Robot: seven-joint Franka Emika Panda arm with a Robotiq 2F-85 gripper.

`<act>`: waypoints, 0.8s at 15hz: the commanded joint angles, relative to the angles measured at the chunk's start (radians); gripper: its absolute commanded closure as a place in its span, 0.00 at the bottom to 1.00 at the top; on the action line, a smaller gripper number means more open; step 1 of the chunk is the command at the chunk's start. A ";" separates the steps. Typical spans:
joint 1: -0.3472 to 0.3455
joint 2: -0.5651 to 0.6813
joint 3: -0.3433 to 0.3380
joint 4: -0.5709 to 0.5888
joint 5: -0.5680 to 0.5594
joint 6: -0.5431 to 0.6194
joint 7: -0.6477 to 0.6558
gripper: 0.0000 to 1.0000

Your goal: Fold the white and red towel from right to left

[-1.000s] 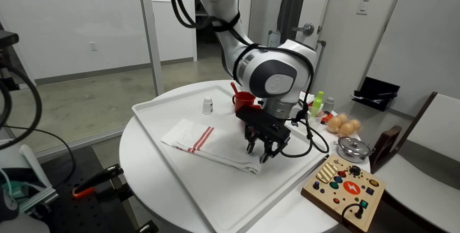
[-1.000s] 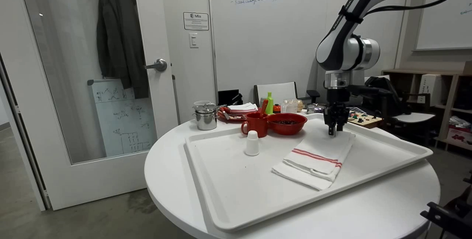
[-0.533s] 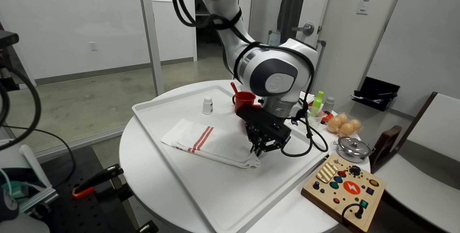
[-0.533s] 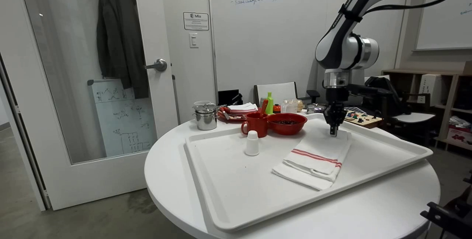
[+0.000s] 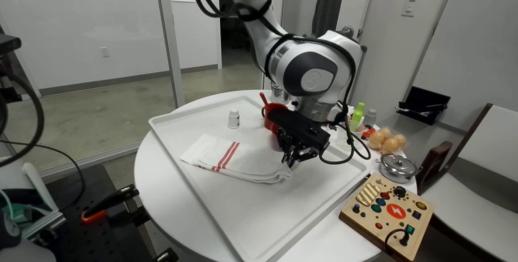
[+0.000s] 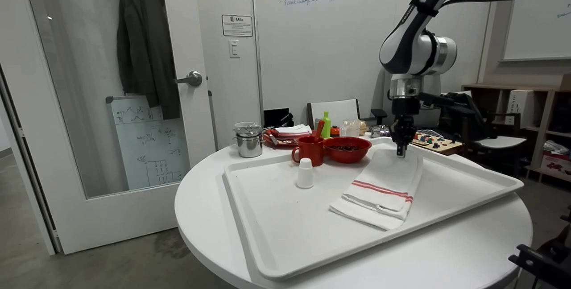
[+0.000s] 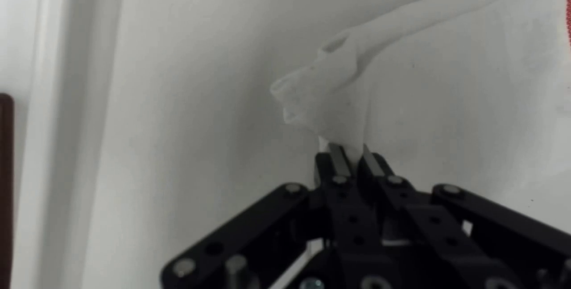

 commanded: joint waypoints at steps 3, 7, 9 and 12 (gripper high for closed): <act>0.019 -0.103 0.009 -0.032 0.038 -0.096 -0.016 0.91; 0.058 -0.152 0.017 -0.056 0.055 -0.143 -0.001 0.92; 0.080 -0.168 0.024 -0.060 0.065 -0.163 0.000 0.91; 0.110 -0.187 0.032 -0.073 0.079 -0.178 -0.003 0.91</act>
